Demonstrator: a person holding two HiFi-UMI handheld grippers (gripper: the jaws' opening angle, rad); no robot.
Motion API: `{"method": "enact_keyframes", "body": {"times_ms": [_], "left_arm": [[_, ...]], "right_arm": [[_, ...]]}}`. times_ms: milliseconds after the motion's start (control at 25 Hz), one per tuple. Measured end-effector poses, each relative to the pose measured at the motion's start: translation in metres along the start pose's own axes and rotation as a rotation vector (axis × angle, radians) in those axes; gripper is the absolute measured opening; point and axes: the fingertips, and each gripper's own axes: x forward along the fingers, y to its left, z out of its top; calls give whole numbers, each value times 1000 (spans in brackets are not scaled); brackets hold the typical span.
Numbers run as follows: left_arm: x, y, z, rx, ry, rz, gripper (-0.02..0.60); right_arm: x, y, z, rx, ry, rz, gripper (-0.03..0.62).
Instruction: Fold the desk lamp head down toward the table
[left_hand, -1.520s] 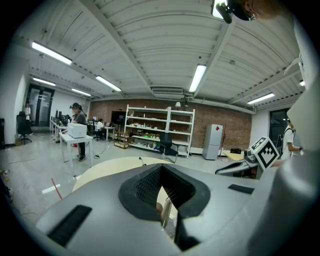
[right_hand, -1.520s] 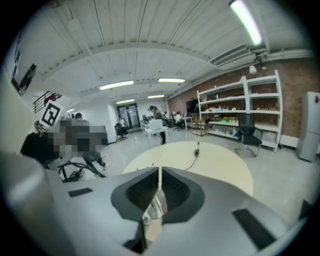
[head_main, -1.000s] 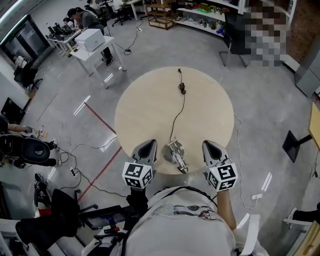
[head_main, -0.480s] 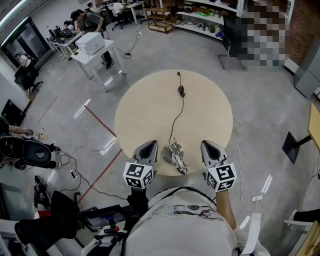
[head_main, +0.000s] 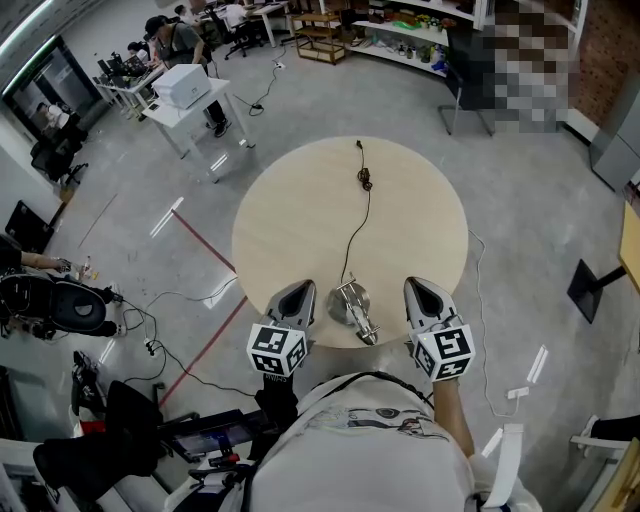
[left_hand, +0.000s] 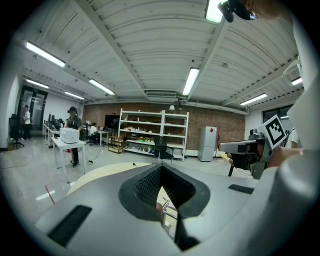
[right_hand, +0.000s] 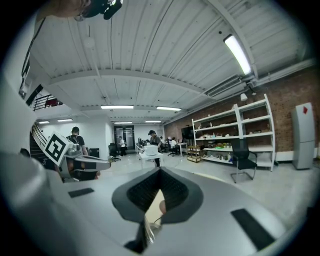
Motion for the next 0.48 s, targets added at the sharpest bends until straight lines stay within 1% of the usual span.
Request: {"method": "enact_keyframes", "body": {"times_ms": [480], "left_arm": [[-4, -1, -3, -5, 13, 0, 0]], "right_arm": [[-4, 2, -2, -5, 13, -8, 5]]}}
